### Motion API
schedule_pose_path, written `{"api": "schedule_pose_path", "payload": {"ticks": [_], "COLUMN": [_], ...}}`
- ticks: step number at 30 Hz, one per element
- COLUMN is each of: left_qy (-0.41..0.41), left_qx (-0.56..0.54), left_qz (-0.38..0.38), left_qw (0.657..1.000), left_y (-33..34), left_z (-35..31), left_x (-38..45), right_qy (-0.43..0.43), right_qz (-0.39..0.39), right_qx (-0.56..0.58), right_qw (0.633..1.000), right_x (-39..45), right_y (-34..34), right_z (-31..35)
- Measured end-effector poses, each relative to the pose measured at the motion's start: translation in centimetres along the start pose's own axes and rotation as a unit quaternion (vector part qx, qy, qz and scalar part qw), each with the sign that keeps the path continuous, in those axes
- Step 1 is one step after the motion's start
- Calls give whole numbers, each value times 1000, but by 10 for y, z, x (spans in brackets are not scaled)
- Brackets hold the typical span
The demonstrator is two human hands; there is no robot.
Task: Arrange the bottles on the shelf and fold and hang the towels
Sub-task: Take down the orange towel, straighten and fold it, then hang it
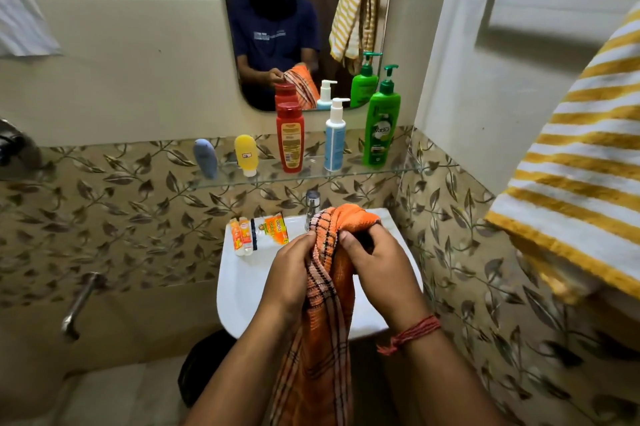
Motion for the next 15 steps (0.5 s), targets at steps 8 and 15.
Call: {"api": "schedule_pose_path", "payload": {"ticks": [8,15], "left_qy": [86,81], "left_qx": [82,34], "left_qz": [36,-38], "left_qw": [992,995], "left_y": [4,26], "left_z": [-5,-10], "left_x": [-6,-6], "right_qy": [42,98], "right_qz": [-46,-48], "right_qx": [23,111], "right_qw": [998,988], "right_x": [-3,6], "right_y": [0,-24], "right_z": [-2,-3]}}
Point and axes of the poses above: each hand's wrist, its own x-axis towards the middle knuckle, its own y-axis out of the palm, z = x × y, the point moved 3 cm from there along x, towards the middle knuckle, and after that the axes turned 7 degrees about -z, right-handed, at the moved point
